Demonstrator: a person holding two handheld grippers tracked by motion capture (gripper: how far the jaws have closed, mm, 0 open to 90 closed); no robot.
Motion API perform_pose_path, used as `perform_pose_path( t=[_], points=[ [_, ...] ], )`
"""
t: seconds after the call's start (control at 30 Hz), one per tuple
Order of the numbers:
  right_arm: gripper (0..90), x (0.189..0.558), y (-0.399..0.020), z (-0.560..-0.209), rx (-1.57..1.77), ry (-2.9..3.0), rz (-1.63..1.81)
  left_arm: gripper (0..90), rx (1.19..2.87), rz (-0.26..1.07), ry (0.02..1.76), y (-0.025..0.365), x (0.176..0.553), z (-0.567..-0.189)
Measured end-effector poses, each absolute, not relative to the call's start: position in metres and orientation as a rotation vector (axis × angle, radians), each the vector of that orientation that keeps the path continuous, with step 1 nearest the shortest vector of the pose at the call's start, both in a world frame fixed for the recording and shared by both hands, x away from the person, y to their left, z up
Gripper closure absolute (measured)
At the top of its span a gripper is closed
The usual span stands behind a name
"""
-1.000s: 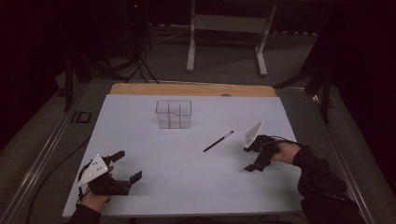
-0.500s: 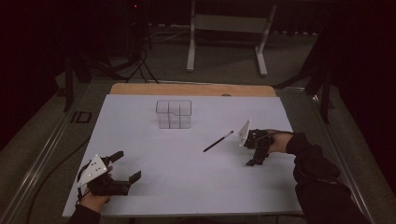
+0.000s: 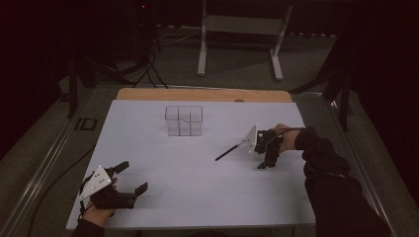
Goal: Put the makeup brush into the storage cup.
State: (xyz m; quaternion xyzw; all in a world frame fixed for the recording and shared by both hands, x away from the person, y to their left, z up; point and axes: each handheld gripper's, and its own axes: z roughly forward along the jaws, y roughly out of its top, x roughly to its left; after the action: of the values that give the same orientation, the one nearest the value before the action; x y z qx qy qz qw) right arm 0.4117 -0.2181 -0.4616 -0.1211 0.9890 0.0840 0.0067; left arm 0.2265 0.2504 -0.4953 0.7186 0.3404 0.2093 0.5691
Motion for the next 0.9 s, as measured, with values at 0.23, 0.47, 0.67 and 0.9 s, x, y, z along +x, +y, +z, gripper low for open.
perform_pose_path(
  t=[0.23, 0.47, 0.67, 0.9],
  points=[
    [14.6, 0.424, -0.208, -0.459, -0.479, 3.045, 0.207, 1.9, 1.684, 0.499, 0.814, 0.252, 0.224, -0.496],
    [14.6, 0.437, -0.192, -0.461, -0.523, 3.051, 0.264, 1.9, 1.675, 0.503, 0.834, 0.255, 0.221, -0.496],
    [33.5, 0.448, -0.177, -0.462, -0.636, 3.043, 0.247, 1.9, 1.669, 0.515, 0.852, 0.256, 0.219, -0.496],
    [43.2, 0.462, -0.168, -0.464, -0.726, 3.005, 0.208, 1.9, 1.665, 0.527, 0.871, 0.259, 0.216, -0.496]
  ],
)
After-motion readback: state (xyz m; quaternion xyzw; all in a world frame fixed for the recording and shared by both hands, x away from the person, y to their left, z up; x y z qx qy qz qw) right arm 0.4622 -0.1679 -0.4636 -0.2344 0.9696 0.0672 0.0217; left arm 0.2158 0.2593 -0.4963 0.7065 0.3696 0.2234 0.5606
